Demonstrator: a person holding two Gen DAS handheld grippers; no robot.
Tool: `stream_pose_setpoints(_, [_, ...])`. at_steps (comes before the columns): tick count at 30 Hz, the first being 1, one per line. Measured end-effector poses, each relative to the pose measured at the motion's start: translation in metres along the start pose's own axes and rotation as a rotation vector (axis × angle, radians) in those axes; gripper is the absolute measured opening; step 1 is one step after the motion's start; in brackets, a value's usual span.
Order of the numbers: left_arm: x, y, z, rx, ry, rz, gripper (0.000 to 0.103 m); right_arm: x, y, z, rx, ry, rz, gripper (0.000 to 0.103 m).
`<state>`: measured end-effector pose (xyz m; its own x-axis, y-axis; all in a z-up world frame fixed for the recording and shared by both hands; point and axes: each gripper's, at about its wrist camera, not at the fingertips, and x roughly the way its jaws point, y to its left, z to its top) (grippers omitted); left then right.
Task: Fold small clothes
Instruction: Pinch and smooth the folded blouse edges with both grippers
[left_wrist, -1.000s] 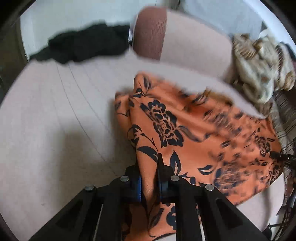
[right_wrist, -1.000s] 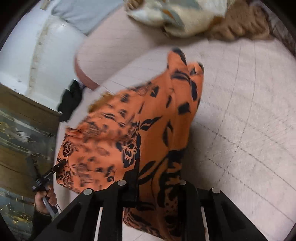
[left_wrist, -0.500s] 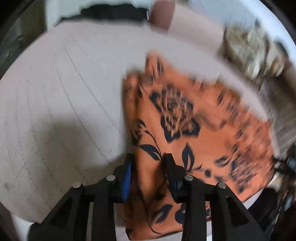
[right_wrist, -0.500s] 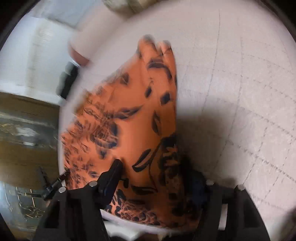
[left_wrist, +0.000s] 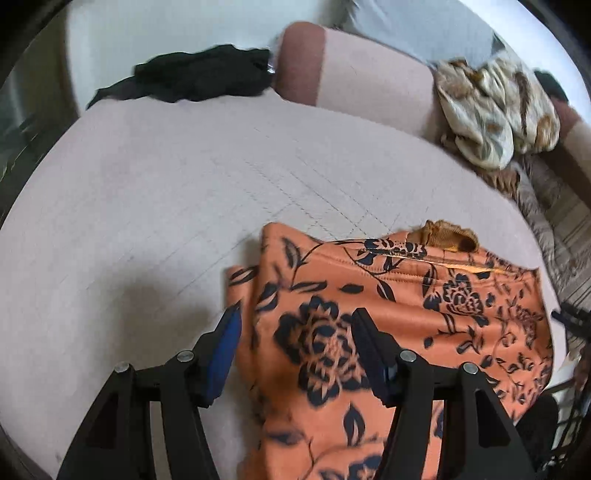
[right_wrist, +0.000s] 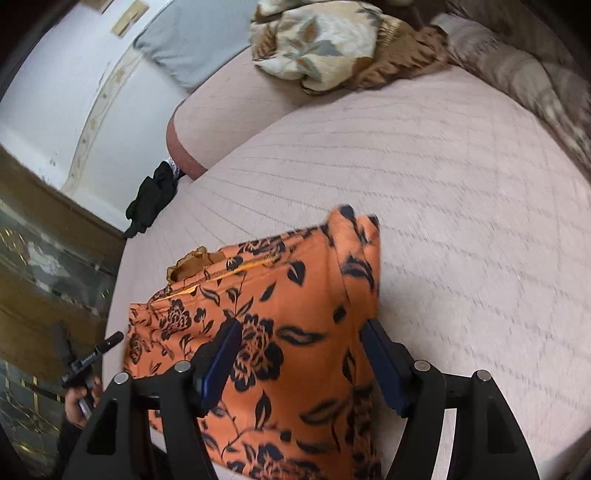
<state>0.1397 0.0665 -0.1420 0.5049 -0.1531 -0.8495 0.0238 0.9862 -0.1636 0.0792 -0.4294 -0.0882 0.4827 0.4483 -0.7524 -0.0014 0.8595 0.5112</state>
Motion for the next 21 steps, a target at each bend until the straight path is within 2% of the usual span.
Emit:
stream_pose_setpoints(6, [0.023, -0.001, 0.006, -0.011, 0.013, 0.015, 0.061, 0.015, 0.004, 0.023, -0.066, -0.013, -0.117, 0.072])
stream_pose_setpoints(7, [0.026, -0.002, 0.006, -0.006, 0.017, 0.017, 0.057, 0.021, 0.002, 0.026, -0.072, -0.005, -0.134, 0.07])
stream_pose_setpoints(9, [0.03, -0.002, 0.006, -0.001, 0.03, 0.037, 0.032, 0.034, 0.004, 0.03, -0.102, 0.013, -0.165, 0.067])
stream_pose_setpoints(10, [0.032, -0.001, 0.007, -0.008, 0.038, 0.046, 0.024, 0.04, 0.007, 0.031, -0.122, 0.022, -0.172, 0.043])
stream_pose_setpoints(11, [0.034, 0.001, 0.009, -0.018, 0.041, 0.051, 0.005, 0.045, 0.01, 0.033, -0.144, 0.03, -0.185, 0.024])
stream_pose_setpoints(12, [0.032, 0.003, 0.01, -0.029, 0.04, 0.048, 0.003, 0.046, 0.014, 0.034, -0.167, 0.032, -0.223, 0.009])
stream_pose_setpoints(14, [0.014, 0.004, 0.013, -0.037, -0.017, 0.048, 0.002, 0.037, 0.025, 0.035, -0.196, -0.002, -0.242, 0.006])
stream_pose_setpoints(16, [-0.02, -0.005, 0.012, 0.013, -0.125, 0.071, 0.002, 0.011, 0.046, 0.035, -0.252, -0.091, -0.261, 0.006])
stream_pose_setpoints(17, [-0.03, -0.007, 0.01, 0.025, -0.155, 0.083, 0.002, 0.005, 0.05, 0.035, -0.265, -0.105, -0.268, 0.006])
stream_pose_setpoints(18, [-0.032, -0.006, 0.009, 0.02, -0.163, 0.089, 0.002, 0.002, 0.05, 0.037, -0.269, -0.115, -0.284, 0.006])
stream_pose_setpoints(20, [-0.01, 0.0, 0.008, 0.012, -0.126, 0.134, 0.003, 0.015, 0.031, 0.043, -0.23, -0.121, -0.338, 0.006])
stream_pose_setpoints(21, [0.011, 0.008, 0.007, -0.002, -0.077, 0.171, 0.003, 0.033, 0.006, 0.047, -0.157, -0.07, -0.311, 0.007])
